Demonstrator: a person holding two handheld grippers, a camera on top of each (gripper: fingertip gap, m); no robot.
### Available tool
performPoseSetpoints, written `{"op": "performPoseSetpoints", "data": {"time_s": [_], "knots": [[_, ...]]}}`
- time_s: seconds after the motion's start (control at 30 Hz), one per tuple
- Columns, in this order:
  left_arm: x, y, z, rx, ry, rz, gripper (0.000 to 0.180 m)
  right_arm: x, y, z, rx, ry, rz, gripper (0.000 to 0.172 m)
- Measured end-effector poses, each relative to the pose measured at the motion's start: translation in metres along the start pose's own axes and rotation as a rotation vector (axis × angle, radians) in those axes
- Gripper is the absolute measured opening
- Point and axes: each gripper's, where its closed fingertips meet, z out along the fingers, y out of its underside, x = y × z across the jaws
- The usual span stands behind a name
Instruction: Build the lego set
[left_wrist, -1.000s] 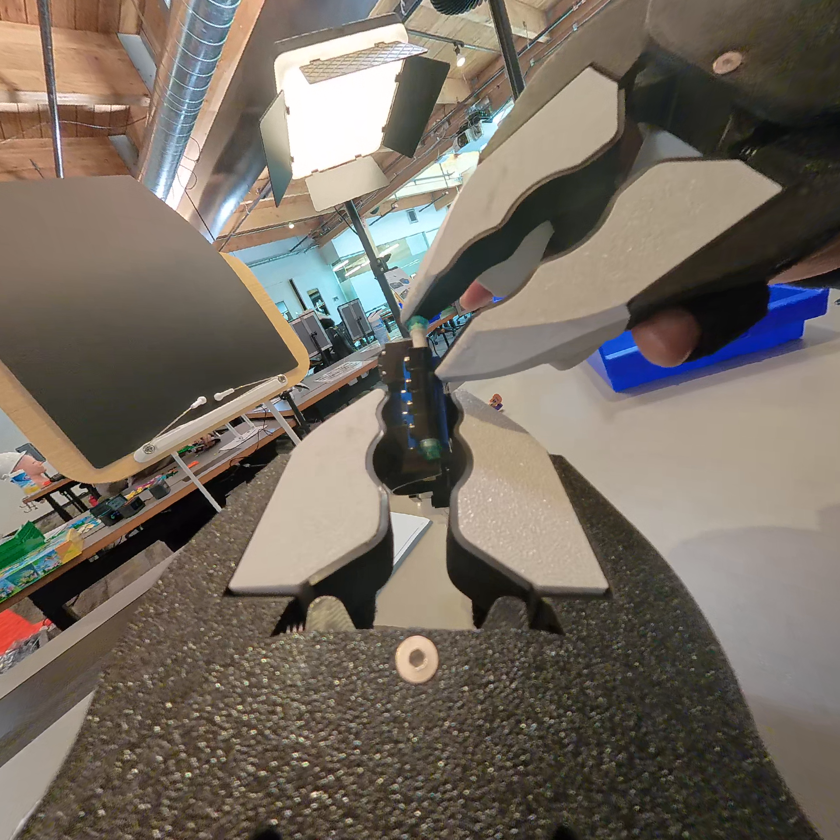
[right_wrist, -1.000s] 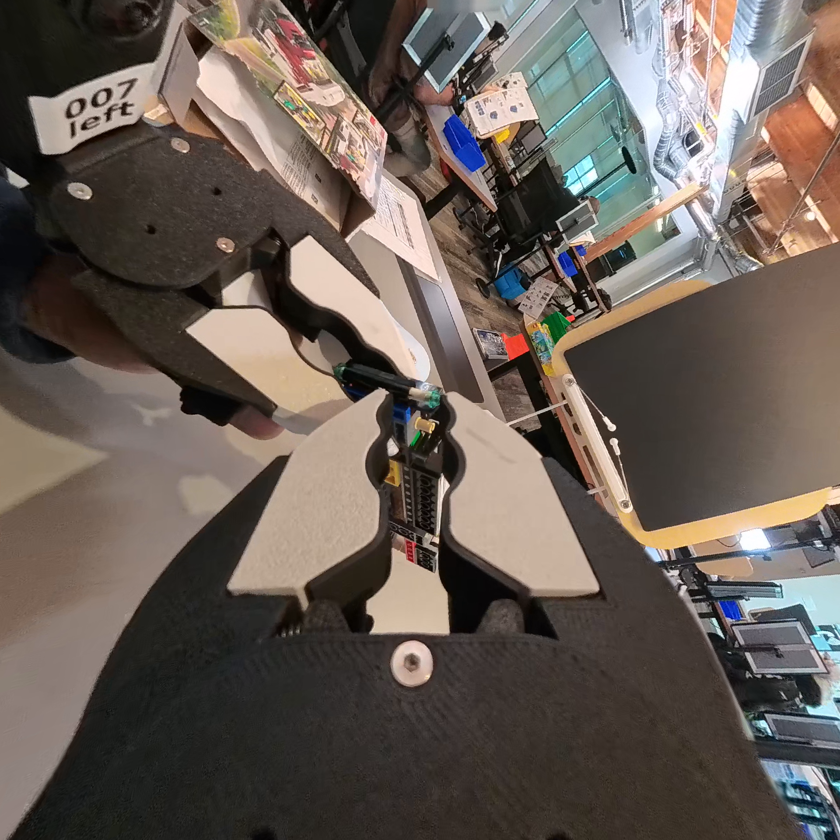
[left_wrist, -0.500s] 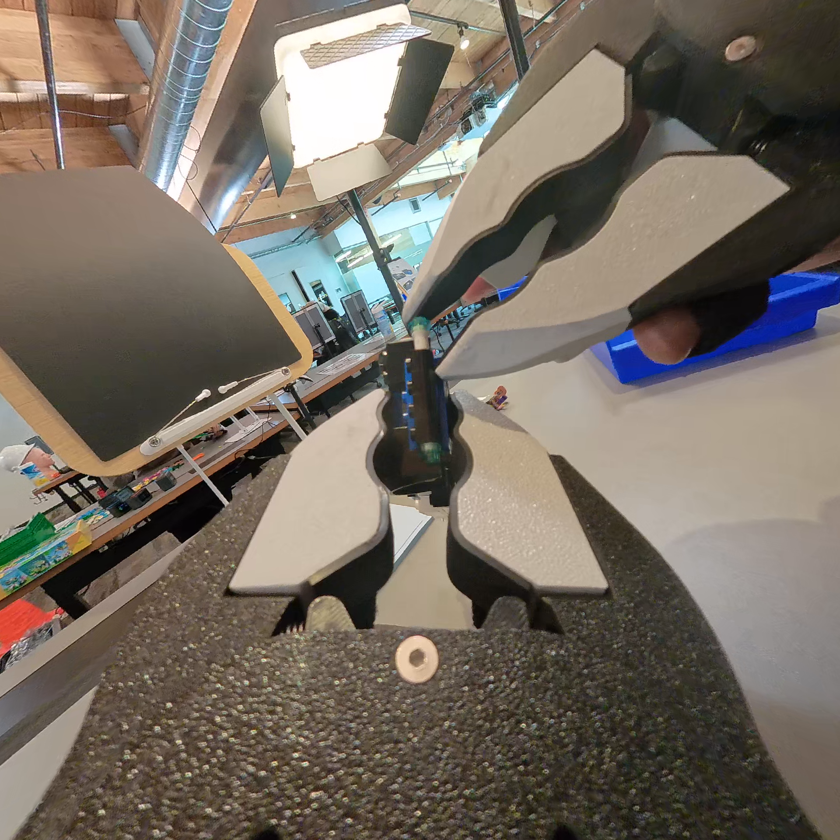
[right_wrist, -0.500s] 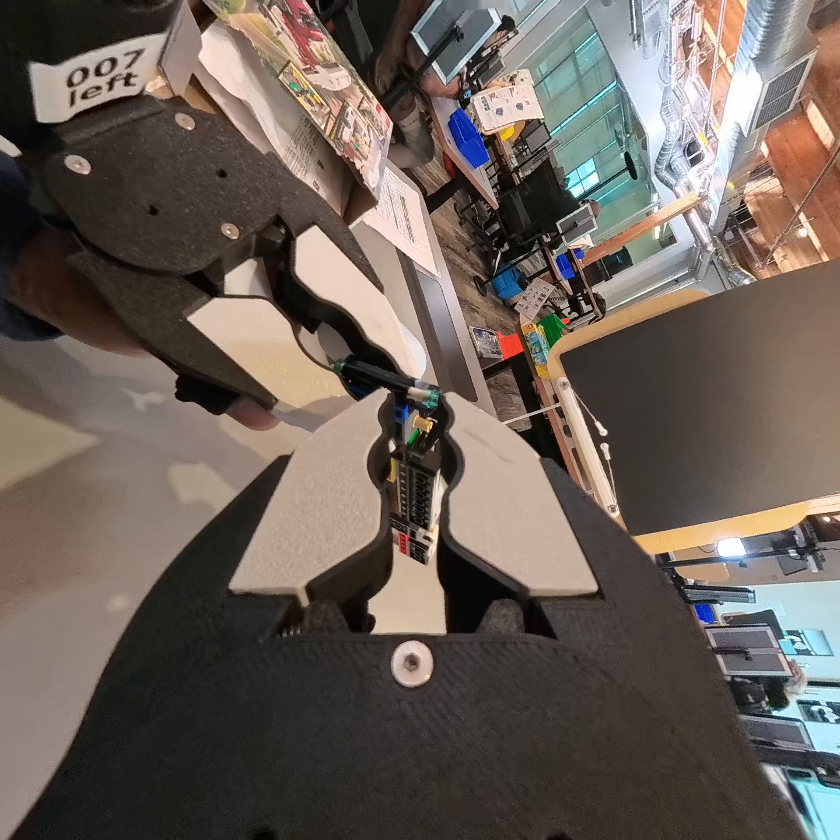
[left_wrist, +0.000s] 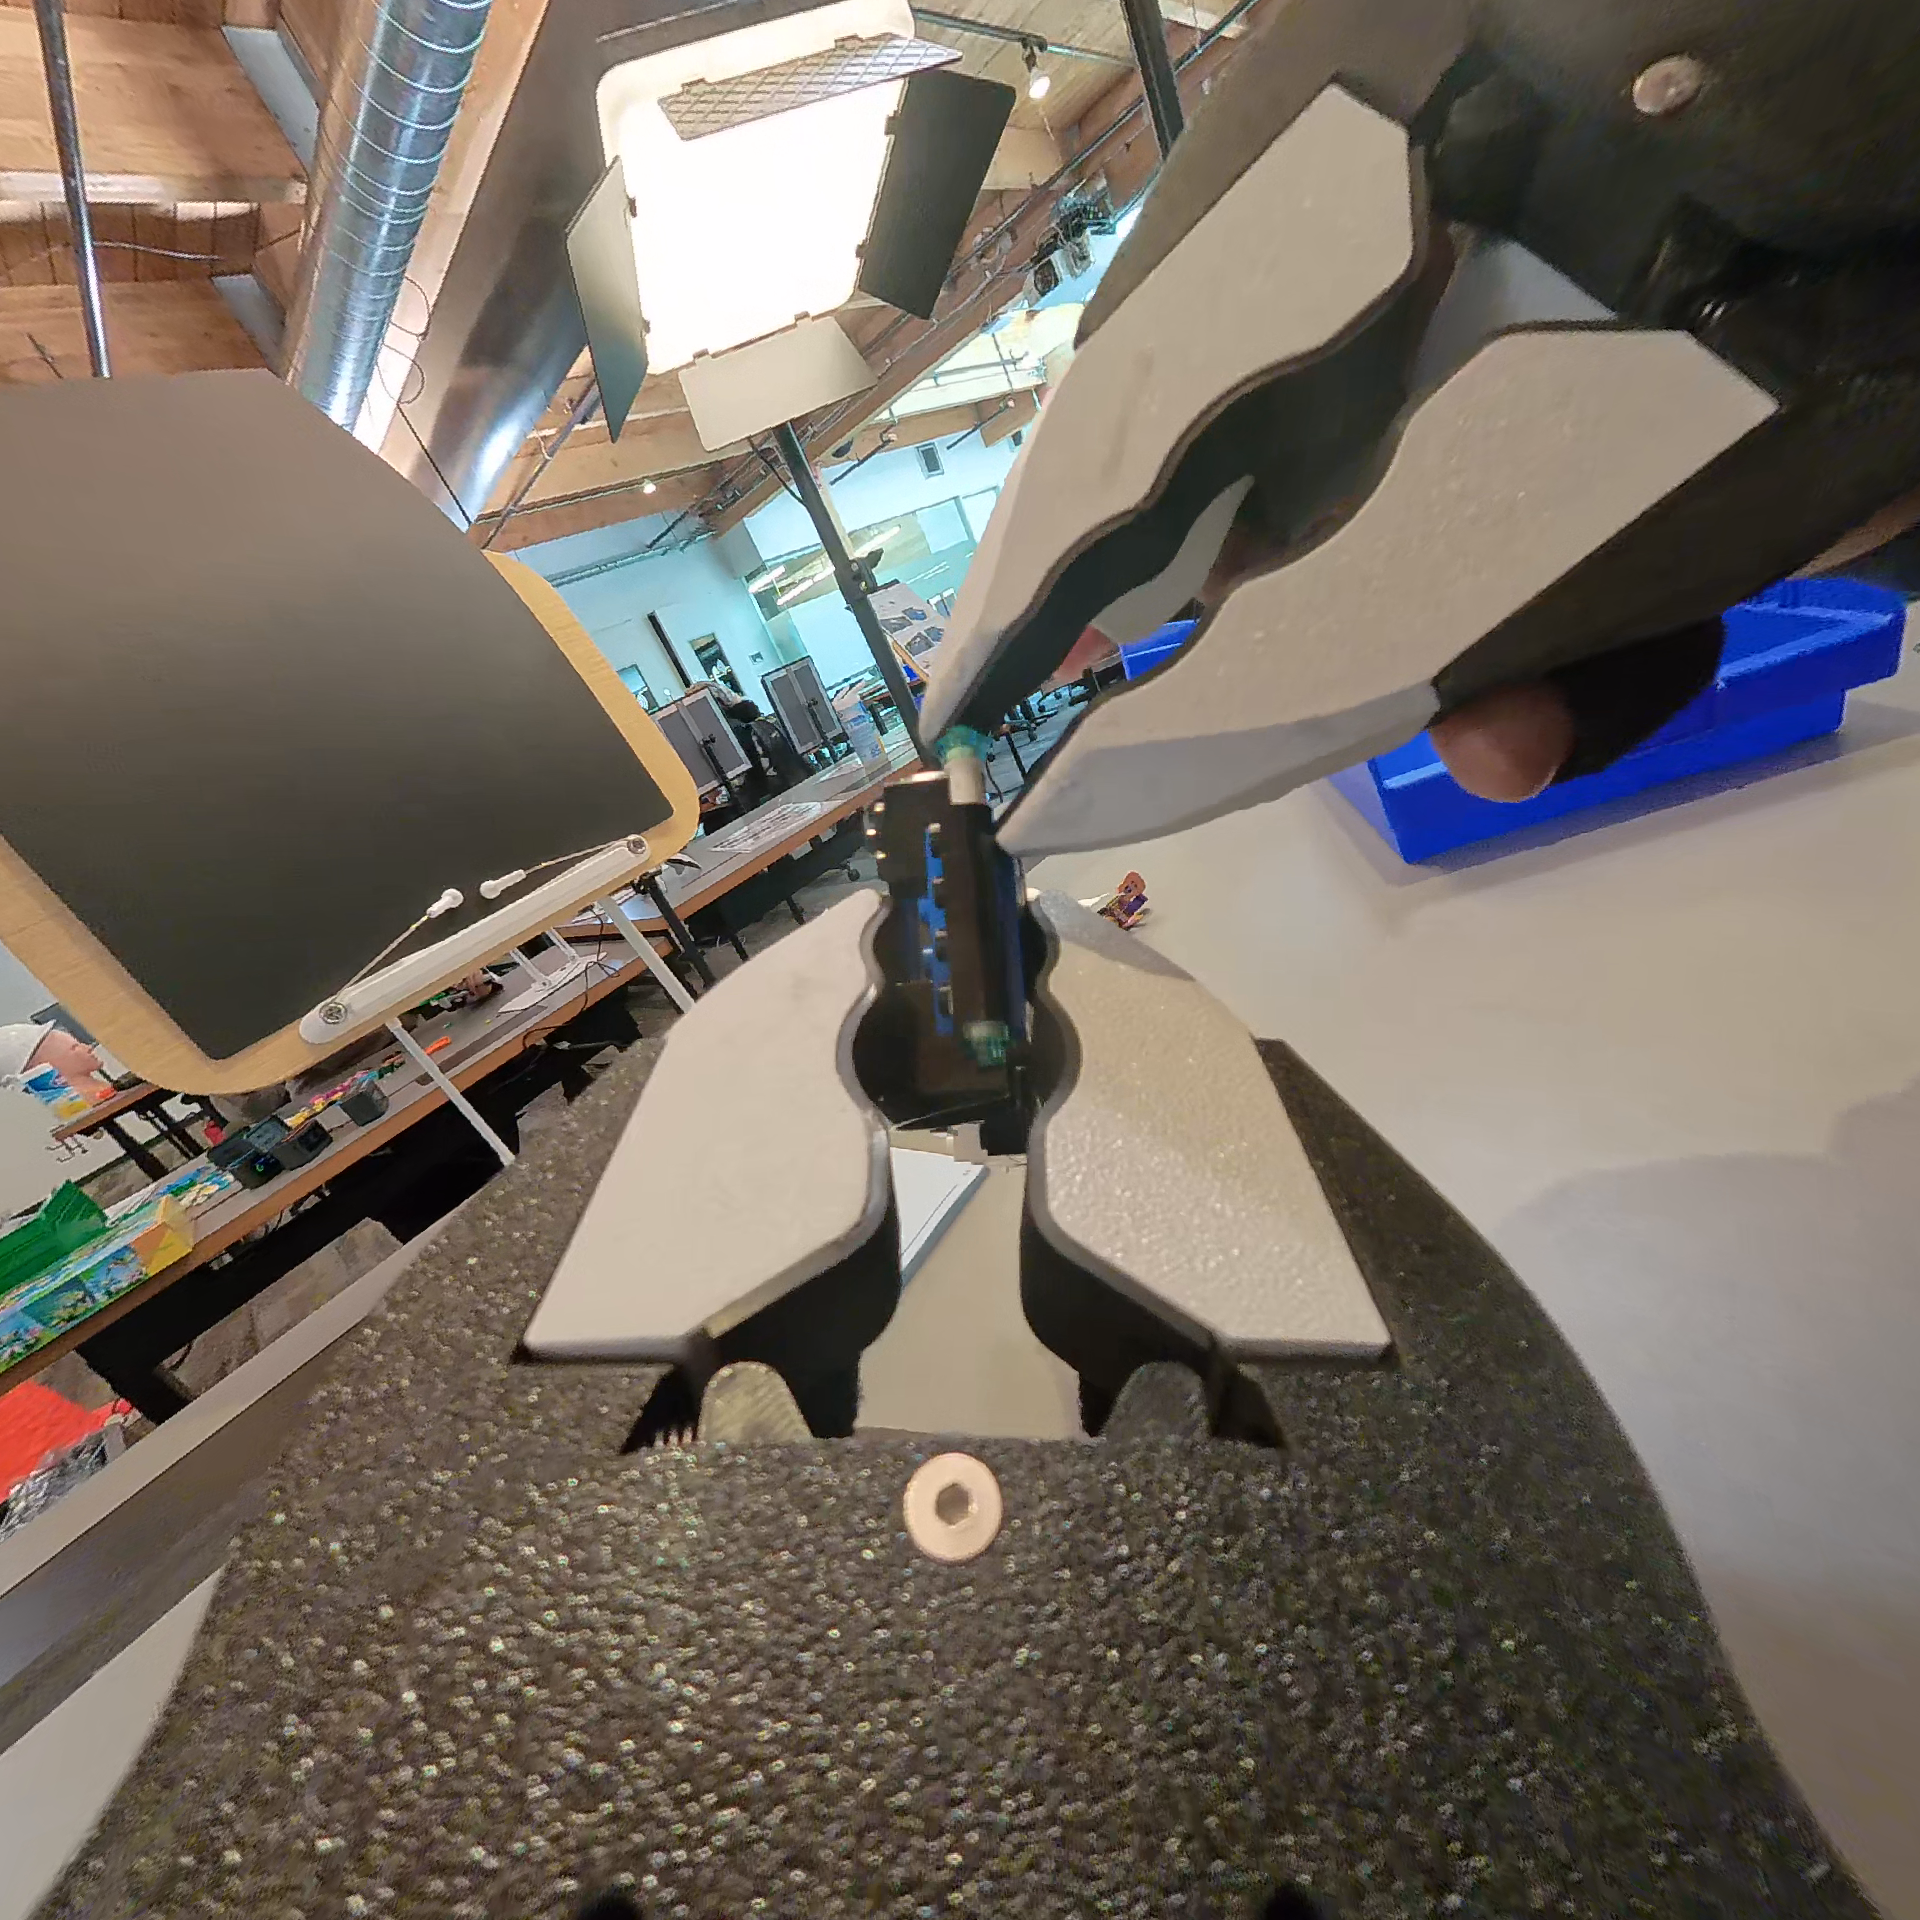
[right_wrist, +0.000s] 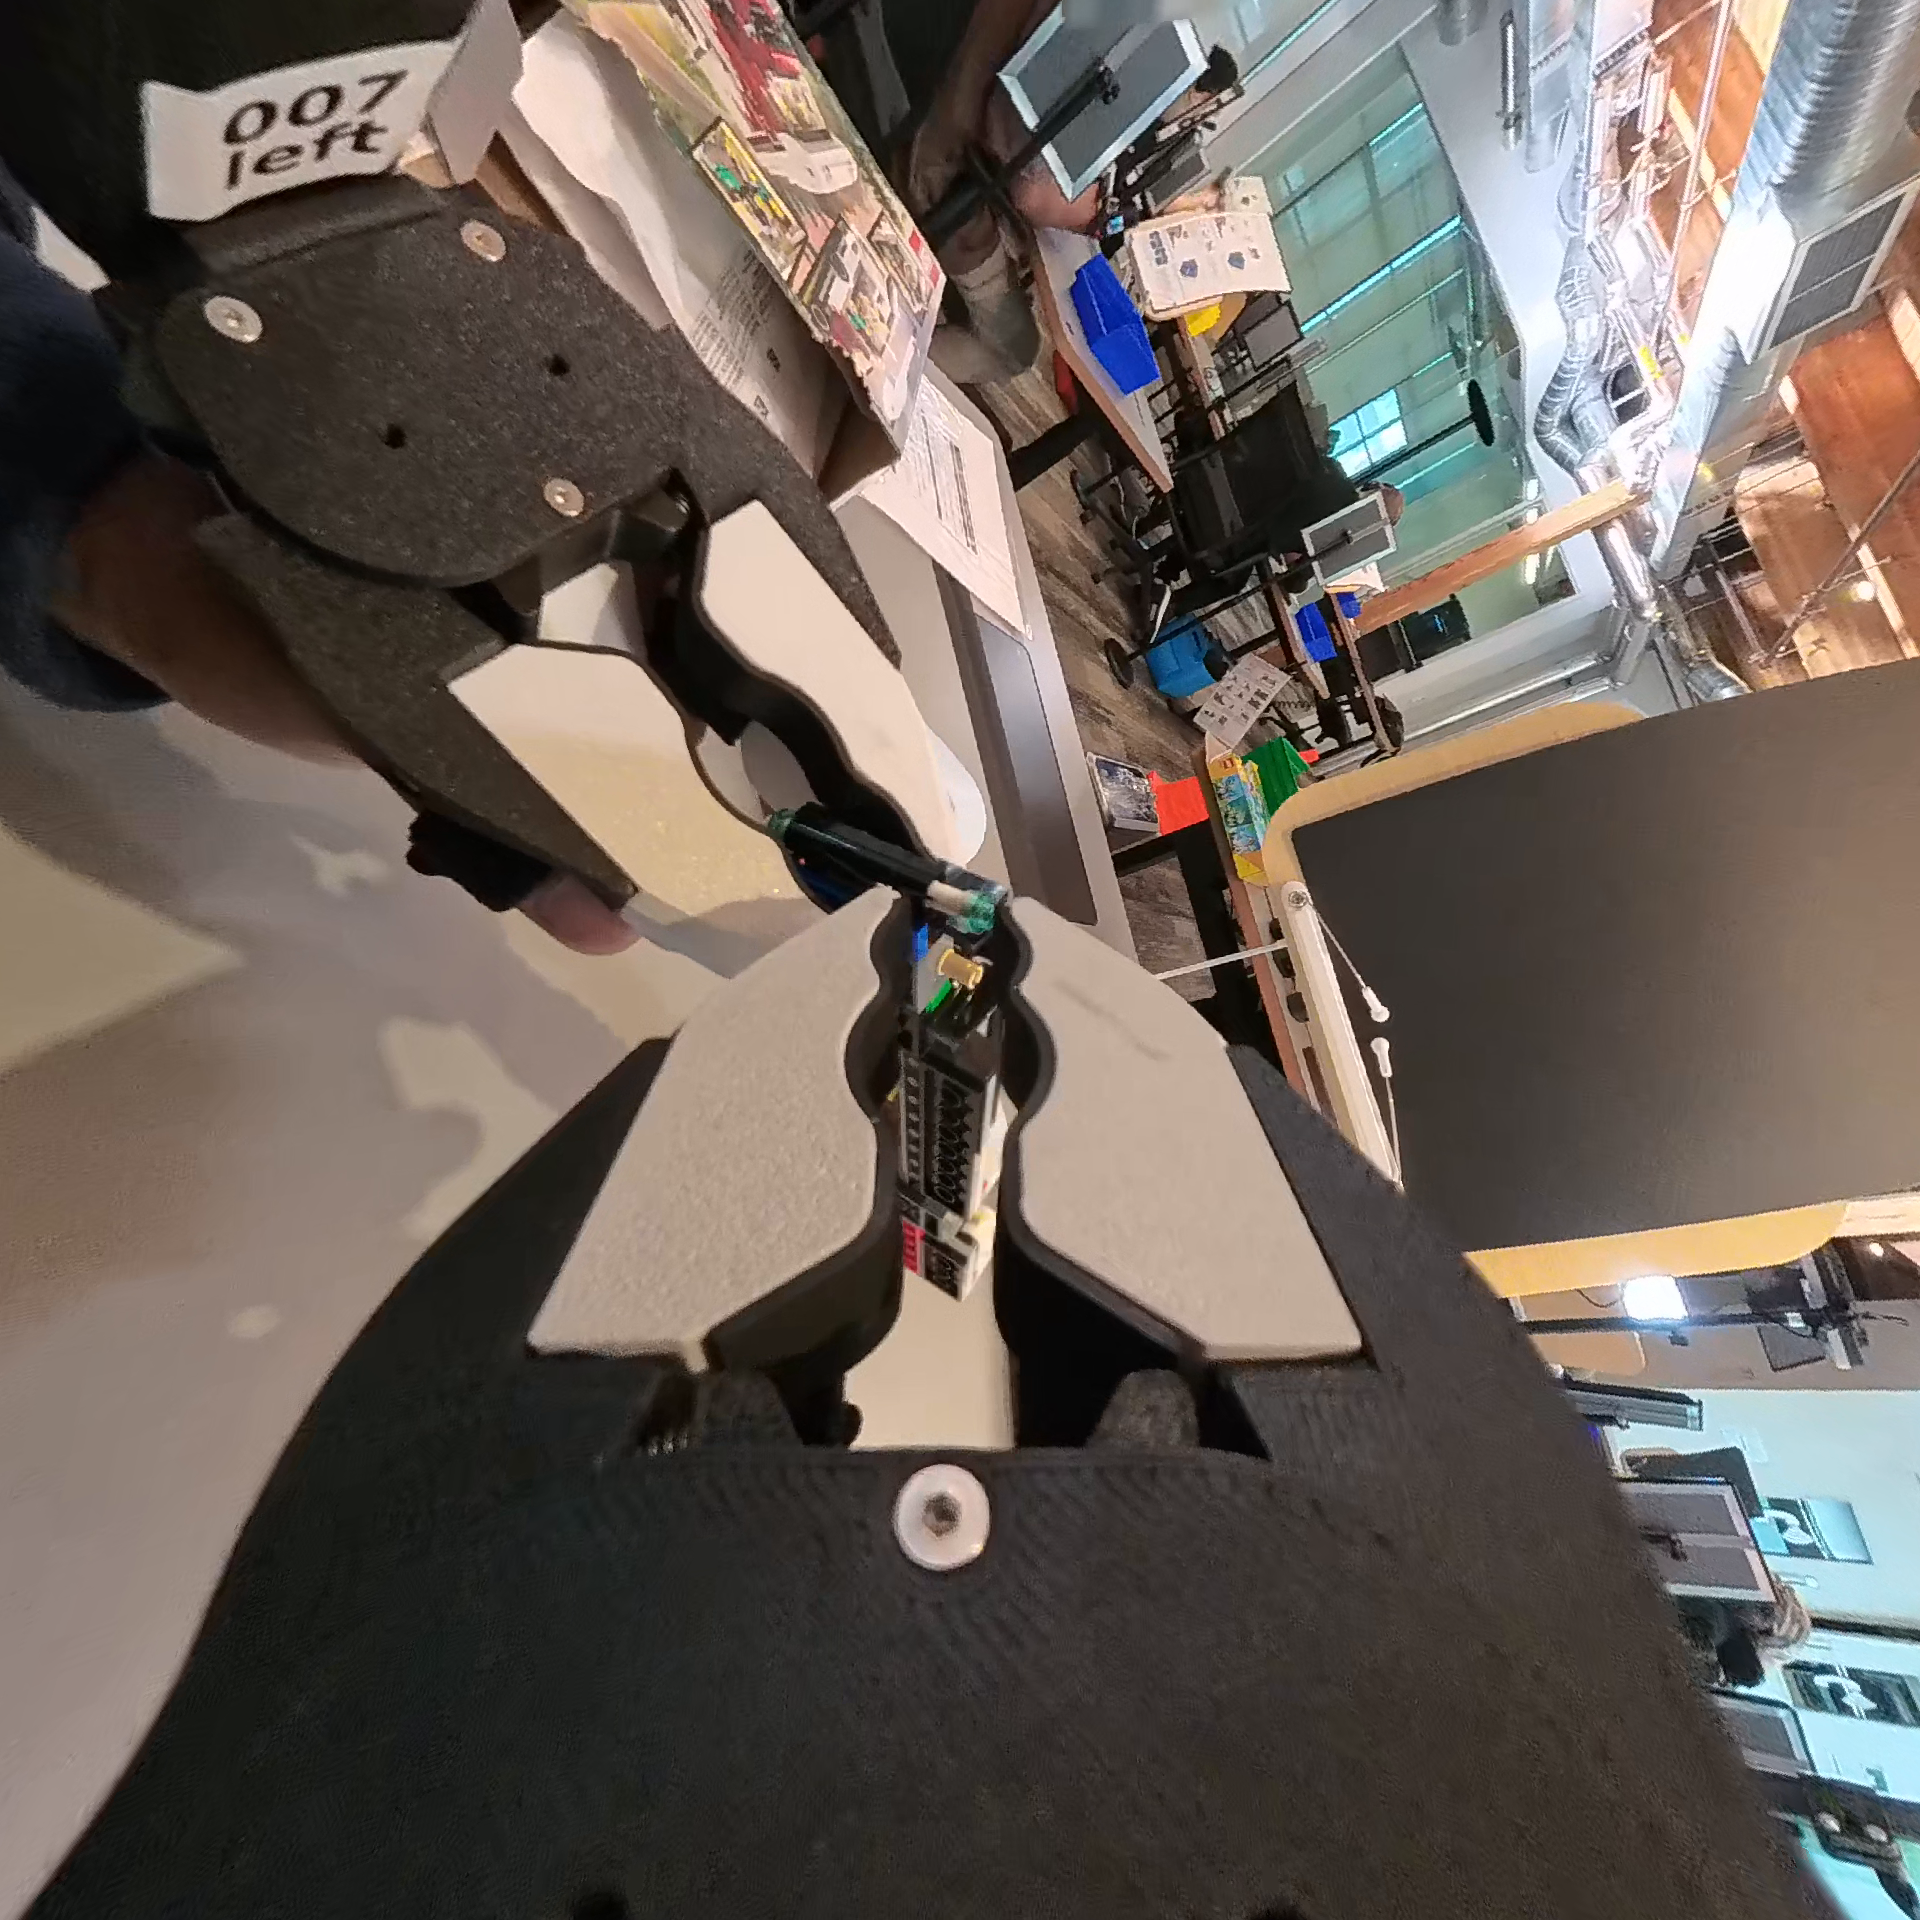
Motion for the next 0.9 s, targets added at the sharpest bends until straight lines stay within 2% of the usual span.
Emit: {"op": "performPoseSetpoints", "data": {"time_s": [0.23, 0.5, 0.8, 0.9], "knots": [[0.0038, 0.0017, 0.0014, -0.013, 0.012, 0.022, 0.022, -0.0029, 0.0014, -0.0015, 0.005, -0.039, -0.057, 0.015], [-0.0010, -0.0023, 0.0003, 0.010, 0.006, -0.022, 0.022, 0.0026, -0.0027, 0.0005, 0.062, 0.006, 0.058, 0.015], [0.0013, -0.0025, 0.0012, 0.011, 0.022, -0.039, 0.022, 0.0024, -0.0056, 0.0003, 0.111, -0.037, 0.255, 0.018], [0.0011, -0.0032, 0.0011, 0.018, 0.030, -0.061, 0.022, 0.0028, -0.0050, 0.0003, 0.117, -0.037, 0.272, 0.018]]}}
